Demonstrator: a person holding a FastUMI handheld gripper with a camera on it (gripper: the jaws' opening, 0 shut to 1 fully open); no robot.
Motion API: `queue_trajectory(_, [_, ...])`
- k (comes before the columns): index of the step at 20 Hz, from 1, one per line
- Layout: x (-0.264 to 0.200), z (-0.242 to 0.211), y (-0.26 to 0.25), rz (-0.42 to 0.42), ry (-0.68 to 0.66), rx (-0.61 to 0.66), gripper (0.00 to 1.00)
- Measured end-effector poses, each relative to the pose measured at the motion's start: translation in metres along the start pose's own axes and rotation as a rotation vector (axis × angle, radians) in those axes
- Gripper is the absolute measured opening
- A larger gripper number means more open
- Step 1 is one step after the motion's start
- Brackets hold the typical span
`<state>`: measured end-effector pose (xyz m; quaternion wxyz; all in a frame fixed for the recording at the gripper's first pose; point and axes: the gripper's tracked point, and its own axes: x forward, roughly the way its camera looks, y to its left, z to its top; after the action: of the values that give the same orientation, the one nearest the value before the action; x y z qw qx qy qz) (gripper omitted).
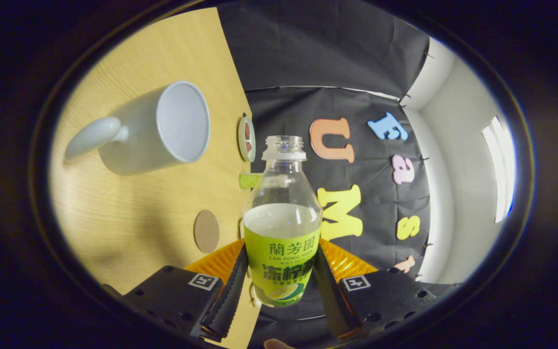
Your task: Take the bottle from table, then pour the juice into the cup, finally place the bottle on the coaster
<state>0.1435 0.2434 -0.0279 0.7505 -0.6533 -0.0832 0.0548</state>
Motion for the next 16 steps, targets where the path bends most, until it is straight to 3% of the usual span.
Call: queue_trajectory(16, [-0.008, 0.019, -0.016, -0.068, -0.069, -0.257, 0.78])
